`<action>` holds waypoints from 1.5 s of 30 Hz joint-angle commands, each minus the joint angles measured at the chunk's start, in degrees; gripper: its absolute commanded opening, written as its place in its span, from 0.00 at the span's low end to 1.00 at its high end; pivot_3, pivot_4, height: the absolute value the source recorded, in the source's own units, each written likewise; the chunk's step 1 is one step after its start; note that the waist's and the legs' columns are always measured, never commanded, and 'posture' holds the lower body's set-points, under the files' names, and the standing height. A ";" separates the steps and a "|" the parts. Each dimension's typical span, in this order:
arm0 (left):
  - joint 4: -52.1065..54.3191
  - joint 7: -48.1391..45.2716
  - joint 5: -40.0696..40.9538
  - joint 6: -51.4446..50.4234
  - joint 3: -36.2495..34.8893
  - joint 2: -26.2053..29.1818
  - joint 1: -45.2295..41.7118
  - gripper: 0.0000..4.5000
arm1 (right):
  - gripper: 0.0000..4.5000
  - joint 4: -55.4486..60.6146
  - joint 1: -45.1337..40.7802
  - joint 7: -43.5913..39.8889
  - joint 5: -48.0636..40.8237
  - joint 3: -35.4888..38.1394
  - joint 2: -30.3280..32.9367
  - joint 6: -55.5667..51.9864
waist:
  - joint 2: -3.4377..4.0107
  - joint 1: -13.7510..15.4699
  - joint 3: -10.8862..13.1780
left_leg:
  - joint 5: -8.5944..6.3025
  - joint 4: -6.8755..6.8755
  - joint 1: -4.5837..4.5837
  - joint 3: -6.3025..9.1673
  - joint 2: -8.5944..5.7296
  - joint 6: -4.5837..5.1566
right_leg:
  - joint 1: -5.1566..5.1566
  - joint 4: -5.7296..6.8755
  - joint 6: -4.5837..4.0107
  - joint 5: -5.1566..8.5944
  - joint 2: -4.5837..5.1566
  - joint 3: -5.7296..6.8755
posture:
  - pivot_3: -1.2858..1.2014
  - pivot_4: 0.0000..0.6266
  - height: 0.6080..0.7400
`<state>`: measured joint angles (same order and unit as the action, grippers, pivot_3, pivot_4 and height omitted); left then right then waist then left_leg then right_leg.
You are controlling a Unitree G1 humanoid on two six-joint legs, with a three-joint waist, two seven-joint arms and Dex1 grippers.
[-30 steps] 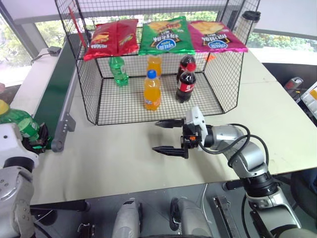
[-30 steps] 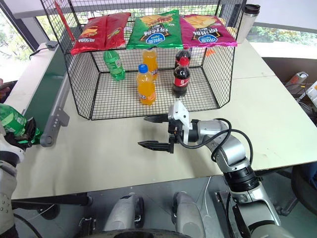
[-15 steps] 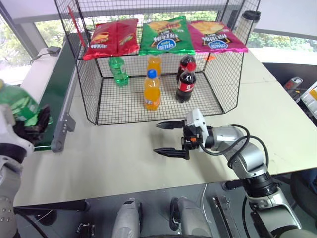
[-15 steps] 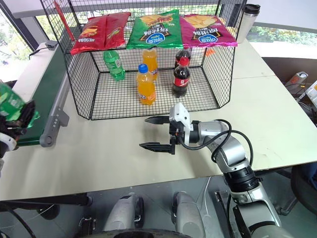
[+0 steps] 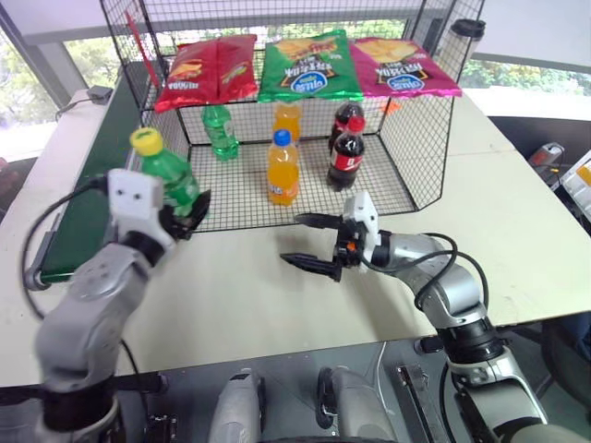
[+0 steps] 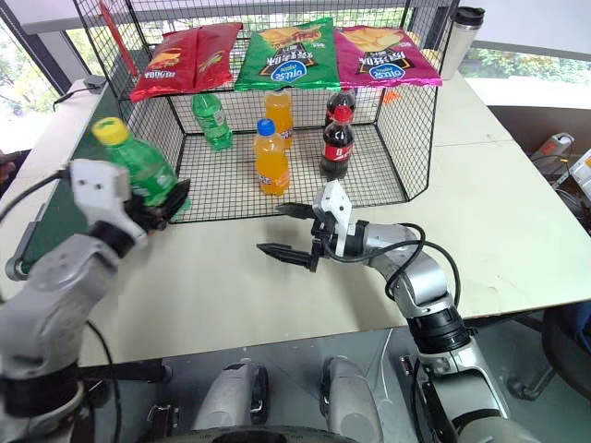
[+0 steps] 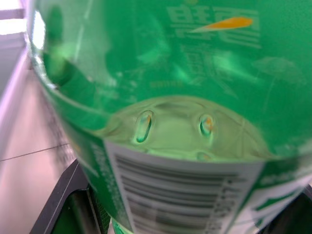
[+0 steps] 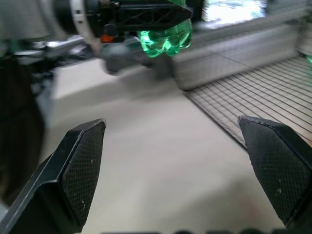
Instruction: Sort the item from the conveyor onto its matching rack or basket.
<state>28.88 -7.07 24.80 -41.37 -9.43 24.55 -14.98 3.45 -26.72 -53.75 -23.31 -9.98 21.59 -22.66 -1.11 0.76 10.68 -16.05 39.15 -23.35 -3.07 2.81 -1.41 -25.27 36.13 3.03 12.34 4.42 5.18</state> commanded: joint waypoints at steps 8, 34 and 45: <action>-22.25 4.91 -10.73 14.46 4.31 -10.63 -14.57 0.61 | 1.00 -3.09 -2.24 4.15 5.52 0.47 -0.64 3.04 | -0.01 -0.01 0.01 | 0.01 0.00 -0.02 -0.01 0.00 0.01 | -0.02 0.02 0.04 -0.02 0.00 0.02 | 0.52 0.24 1.00; -42.92 6.43 -14.21 23.88 1.59 -15.62 -20.33 0.98 | 1.00 -2.38 -2.18 3.47 6.54 -0.10 -1.84 3.55 | -0.01 -0.06 0.01 | 0.01 -0.01 -0.02 -0.03 0.01 0.01 | -0.02 0.04 0.06 -0.03 0.02 0.04 | 0.52 0.24 1.00; -28.73 4.27 -17.93 18.61 5.20 -11.93 -15.59 0.98 | 1.00 -3.86 -1.97 1.93 6.97 -0.50 -2.20 5.31 | -0.01 -0.10 0.01 | 0.01 -0.01 -0.01 -0.03 0.02 0.01 | -0.02 0.05 0.06 -0.03 0.02 0.04 | 0.52 0.24 1.00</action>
<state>-4.38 -2.43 7.93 -22.16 -4.72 11.60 -30.41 -1.32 -28.41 -51.39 -15.95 -10.67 19.74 -18.60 -1.13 0.65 10.68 -16.04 39.14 -23.36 -3.10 2.82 -1.40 -25.29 36.18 3.09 12.31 4.44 5.23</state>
